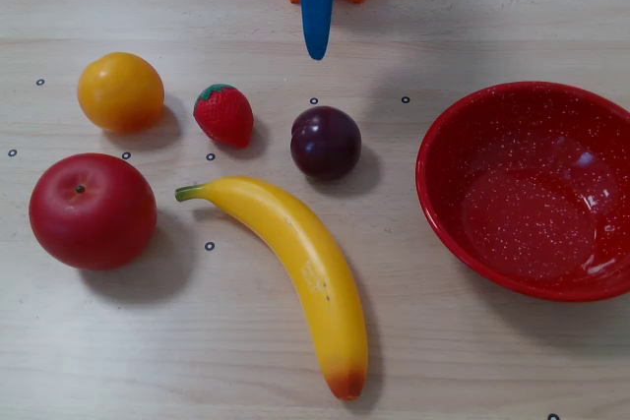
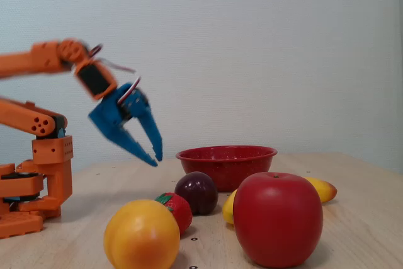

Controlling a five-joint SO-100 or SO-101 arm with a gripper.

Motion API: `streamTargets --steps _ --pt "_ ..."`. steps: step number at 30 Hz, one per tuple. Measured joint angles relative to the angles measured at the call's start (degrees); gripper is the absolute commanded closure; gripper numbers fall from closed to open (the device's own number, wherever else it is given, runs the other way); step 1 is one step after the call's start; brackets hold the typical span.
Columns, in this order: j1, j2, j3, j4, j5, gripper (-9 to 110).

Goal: Put the plum in the red bowl.

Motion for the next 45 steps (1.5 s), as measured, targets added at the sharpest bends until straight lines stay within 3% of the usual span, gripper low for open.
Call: streamTargets --steps 5,11,22,32,45 --pt "0.2 -12.5 -14.2 8.8 -0.3 97" --pt "0.2 -24.3 -26.0 17.5 -3.5 83" --pt "0.2 -41.8 -34.7 24.8 -3.6 57" --pt "1.0 -63.0 -49.0 27.4 0.1 52" --pt "1.8 -74.4 -56.2 27.3 4.8 51"
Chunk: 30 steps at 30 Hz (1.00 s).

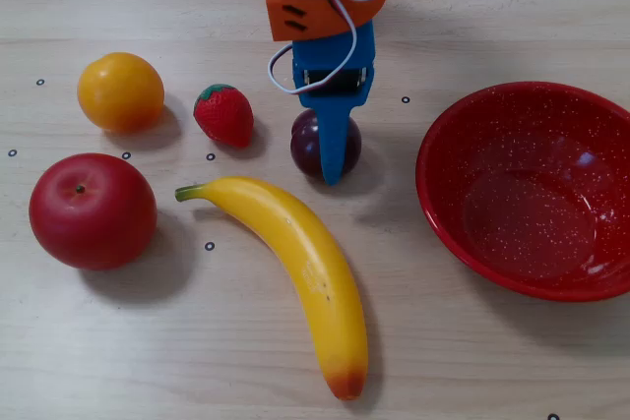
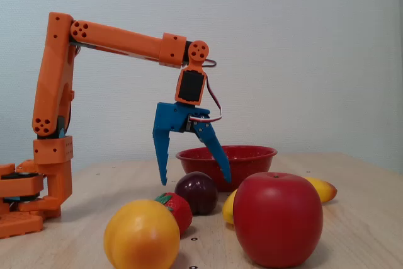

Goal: Put the plum in the red bowl.

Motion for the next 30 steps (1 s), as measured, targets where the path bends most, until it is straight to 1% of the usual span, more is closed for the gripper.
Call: streamTargets --steps 7,15,21,30 --pt "0.2 -3.3 -1.6 -0.2 2.5 51" --pt "0.1 -5.9 -1.7 -4.3 6.2 51" --pt "-4.0 -6.9 -1.7 -6.9 8.7 51" --pt "-4.1 -7.6 -1.7 -8.3 10.1 51"
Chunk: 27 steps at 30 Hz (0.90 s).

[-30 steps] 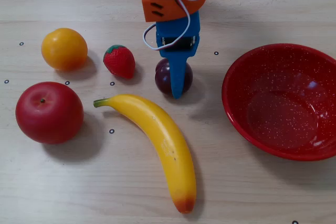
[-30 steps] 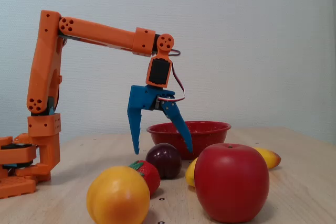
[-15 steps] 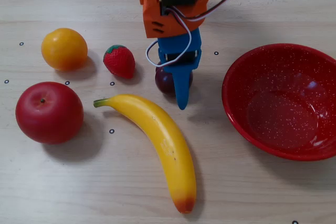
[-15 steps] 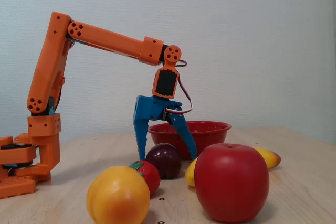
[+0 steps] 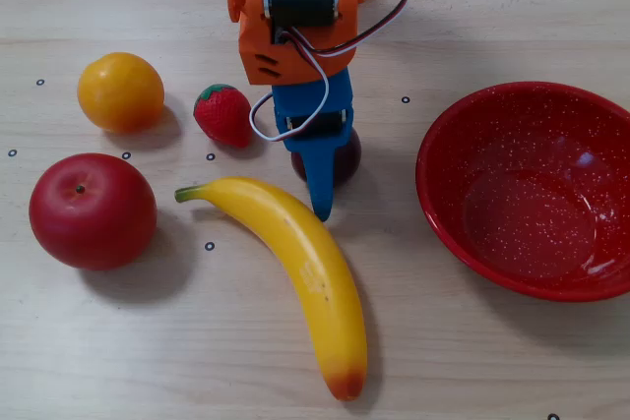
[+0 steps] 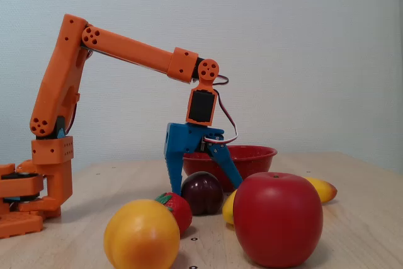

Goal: Put the plum in the red bowl.

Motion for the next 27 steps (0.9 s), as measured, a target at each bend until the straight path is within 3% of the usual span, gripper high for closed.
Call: streamTargets --steps 5,7,9,10,14,20,27 --pt "0.2 0.0 0.0 0.0 0.6 60" --pt "0.2 0.0 0.0 0.0 0.9 73" --pt "0.1 0.0 0.0 0.0 1.1 99" --pt "0.1 0.0 0.0 0.0 1.1 101" --pt "0.1 0.0 -0.1 0.6 1.5 101" --pt "0.1 0.5 -5.1 11.3 1.7 101" --pt "-1.4 11.8 -7.6 19.2 1.7 101"
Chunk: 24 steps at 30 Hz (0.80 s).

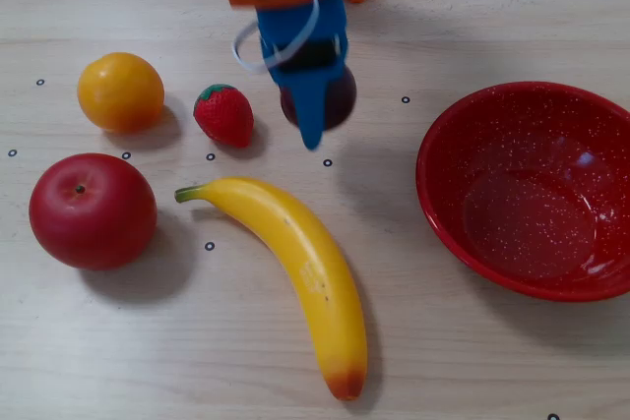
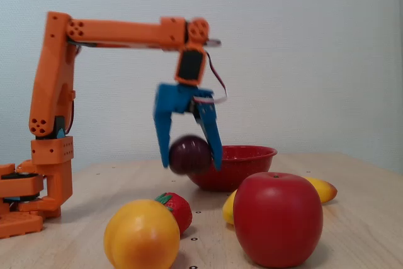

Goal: Put the plum in the red bowl.

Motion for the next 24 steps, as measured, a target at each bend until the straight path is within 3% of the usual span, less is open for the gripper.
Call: streamTargets --steps 6,18,24 --pt "2.5 4.7 -4.3 1.5 -1.8 101" --pt "24.2 6.1 -18.3 1.5 -10.5 101" --pt "30.7 -2.7 -23.8 1.4 -11.3 101"
